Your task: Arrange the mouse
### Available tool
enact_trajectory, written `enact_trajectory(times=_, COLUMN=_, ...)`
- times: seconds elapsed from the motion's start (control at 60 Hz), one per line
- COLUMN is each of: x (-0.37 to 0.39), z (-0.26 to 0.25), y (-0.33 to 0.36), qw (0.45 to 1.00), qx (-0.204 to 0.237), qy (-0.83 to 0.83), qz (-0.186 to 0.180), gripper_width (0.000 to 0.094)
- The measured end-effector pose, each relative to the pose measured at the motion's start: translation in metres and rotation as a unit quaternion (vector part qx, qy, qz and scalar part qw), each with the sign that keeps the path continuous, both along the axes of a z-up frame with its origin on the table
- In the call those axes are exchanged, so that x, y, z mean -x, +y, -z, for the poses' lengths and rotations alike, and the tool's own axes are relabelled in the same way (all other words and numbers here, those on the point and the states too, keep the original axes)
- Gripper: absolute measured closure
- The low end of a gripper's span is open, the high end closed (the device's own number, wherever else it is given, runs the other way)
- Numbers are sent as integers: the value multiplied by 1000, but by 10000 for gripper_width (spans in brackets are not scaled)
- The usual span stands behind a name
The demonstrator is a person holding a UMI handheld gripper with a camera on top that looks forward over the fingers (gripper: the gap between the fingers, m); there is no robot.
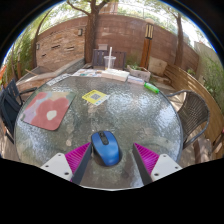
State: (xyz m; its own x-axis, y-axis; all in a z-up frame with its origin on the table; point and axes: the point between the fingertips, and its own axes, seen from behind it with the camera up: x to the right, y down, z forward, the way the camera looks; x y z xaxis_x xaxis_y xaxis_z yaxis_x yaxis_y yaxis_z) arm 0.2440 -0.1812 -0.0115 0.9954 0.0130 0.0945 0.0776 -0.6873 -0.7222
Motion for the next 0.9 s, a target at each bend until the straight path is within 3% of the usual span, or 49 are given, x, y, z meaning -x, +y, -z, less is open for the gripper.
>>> enact_trajectory(times=0.117, x=-6, z=5, y=21, qw=1000, qx=5, qy=13, qz=9, gripper_width=144)
enact_trajectory(times=0.267, x=7, z=7, y=27, qw=999, qx=12, qy=38, qz=1, gripper_width=458)
enact_trajectory(times=0.5, x=3, z=4, y=25, qw=999, qx=23, qy=20, qz=33, gripper_width=590)
enact_trajectory(times=0.583, x=-2, z=-10, y=26, qw=999, qx=14, qy=6, qz=52, gripper_width=589)
enact_trajectory(times=0.667, x=-12, z=-49, y=41, qw=997, qx=-17, qy=-4, qz=81, gripper_width=590)
enact_trajectory(times=0.783, x=-6, z=-141, y=79, qw=988, qx=-101, qy=3, qz=117, gripper_width=589)
enact_trajectory(times=0.9, x=57, z=-219, y=128, qw=979, qx=-179, qy=38, qz=93, gripper_width=590)
